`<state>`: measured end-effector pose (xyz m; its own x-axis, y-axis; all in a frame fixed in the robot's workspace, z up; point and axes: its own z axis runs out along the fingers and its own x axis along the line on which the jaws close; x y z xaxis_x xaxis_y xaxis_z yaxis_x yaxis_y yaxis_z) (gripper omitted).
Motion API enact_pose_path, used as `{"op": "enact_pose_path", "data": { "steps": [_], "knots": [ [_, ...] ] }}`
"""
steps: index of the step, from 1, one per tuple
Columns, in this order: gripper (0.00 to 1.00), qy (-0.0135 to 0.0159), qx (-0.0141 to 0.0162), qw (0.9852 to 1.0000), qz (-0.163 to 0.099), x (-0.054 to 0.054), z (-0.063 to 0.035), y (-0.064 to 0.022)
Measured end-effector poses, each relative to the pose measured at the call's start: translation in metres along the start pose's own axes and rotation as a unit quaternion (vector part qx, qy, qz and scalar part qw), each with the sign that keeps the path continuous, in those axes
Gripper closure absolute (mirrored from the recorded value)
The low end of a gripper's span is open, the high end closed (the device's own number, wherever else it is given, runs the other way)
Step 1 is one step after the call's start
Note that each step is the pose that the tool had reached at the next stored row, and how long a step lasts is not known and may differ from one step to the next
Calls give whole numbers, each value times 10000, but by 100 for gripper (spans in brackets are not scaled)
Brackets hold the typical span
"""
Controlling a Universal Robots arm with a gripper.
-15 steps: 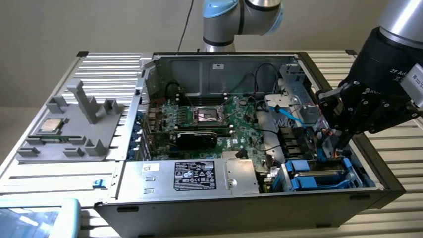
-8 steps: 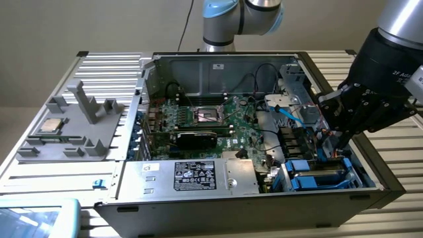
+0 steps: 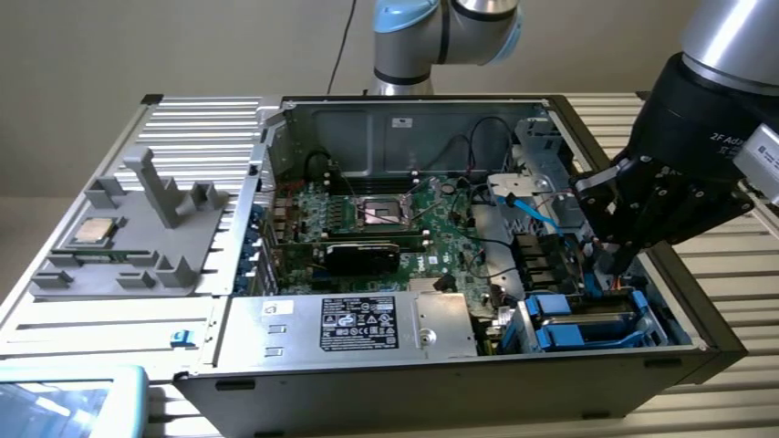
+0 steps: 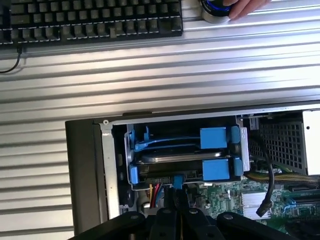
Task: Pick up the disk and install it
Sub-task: 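Insert the second disk wire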
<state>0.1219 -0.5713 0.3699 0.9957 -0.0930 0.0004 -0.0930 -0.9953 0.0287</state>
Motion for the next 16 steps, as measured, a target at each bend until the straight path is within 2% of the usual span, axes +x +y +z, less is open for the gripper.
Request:
{"op": "enact_pose_path", "data": {
  "steps": [2, 5, 10, 14, 16],
  "knots": [
    [89, -2, 12, 10000, -37, -16, 2, 3],
    [89, -2, 14, 10000, -49, -28, 6, 3],
    [89, 2, 16, 9997, -244, -36, 17, 9],
    [89, 1, 18, 9996, -268, -37, 20, 12],
    [89, -1, 32, 9996, -279, -37, 31, 24]
  ]
}}
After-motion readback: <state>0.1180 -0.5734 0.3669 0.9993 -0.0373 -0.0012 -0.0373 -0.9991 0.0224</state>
